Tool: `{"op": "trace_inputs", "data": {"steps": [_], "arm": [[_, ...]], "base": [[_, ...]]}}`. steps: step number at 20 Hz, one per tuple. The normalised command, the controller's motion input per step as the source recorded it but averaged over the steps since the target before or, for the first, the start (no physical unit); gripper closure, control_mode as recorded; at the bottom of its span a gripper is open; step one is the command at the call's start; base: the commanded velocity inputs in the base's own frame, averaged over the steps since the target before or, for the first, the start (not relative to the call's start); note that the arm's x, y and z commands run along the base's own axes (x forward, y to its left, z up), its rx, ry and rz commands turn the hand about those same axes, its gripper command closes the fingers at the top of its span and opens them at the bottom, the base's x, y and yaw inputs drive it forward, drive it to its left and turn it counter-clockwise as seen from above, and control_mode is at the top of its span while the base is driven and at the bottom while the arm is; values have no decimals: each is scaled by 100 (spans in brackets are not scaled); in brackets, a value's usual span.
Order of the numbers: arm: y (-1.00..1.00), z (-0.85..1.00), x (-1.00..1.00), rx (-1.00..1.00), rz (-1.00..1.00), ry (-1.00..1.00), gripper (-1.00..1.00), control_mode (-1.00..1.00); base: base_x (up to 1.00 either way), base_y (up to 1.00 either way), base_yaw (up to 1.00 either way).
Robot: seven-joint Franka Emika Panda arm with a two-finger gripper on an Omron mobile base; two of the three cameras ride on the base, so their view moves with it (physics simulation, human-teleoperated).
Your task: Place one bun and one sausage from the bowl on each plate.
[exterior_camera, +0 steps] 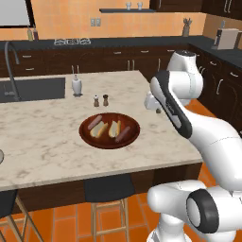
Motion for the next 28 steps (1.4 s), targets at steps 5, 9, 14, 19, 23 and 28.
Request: {"op": "trace_inputs", "data": {"steps": [5, 9, 14, 19, 23, 28], "arm": [[49, -9, 30, 0, -9, 0, -100, -100], [72, -43, 91, 1, -12, 6, -100, -100], [61, -74, 100, 0, -20, 28, -100, -100], [1, -59, 100, 0, -7, 7, -100, -100], [1, -73, 100, 0, -5, 12, -100, -100], [6, -64, 96, 0, 1, 7, -100, -100]], "base": [[0, 0, 0], [0, 0, 0], [0, 0, 0], [0, 0, 0], [0, 0, 0], [0, 0, 0]]}}
